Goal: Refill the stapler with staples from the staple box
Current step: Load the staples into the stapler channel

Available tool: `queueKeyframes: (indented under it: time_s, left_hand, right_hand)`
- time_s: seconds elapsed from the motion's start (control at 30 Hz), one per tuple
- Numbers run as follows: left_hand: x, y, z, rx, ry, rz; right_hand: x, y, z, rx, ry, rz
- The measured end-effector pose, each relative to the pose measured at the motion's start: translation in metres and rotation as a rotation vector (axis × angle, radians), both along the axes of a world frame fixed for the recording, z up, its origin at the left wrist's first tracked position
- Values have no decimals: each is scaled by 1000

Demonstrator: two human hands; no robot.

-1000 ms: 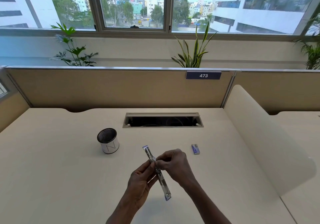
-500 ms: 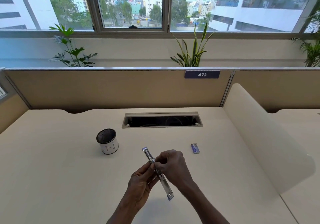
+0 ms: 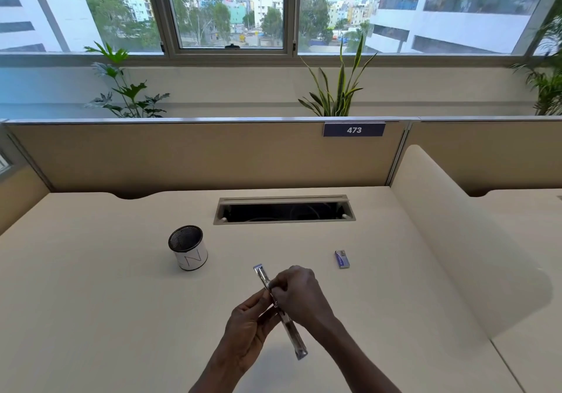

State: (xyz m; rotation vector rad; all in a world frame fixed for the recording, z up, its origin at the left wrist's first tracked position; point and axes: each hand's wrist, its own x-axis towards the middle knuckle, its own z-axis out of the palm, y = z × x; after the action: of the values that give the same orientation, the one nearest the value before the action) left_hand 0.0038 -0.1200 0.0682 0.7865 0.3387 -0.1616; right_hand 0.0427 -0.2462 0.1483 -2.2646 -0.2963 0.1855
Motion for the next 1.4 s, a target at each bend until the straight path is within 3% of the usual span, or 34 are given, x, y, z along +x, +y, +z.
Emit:
queueKeyframes:
  time_s: [0.33, 0.7, 0.93, 1.2, 1.4]
  left_hand:
    - [-1, -5, 2, -5, 16, -39]
    - [-2, -4, 6, -20, 10, -76]
    - [0, -4, 8, -23, 19, -63]
    - [1, -1, 4, -39, 44, -16]
    - [4, 0, 6, -46, 43, 28]
  right_hand:
    - [8, -10, -3, 61, 117, -45]
    - [10, -2, -6, -42, -66, -135]
    - [11, 1, -12, -22, -57, -172]
    - [13, -7, -18, 252, 105, -137]
    - [5, -18, -20, 400, 22, 16]
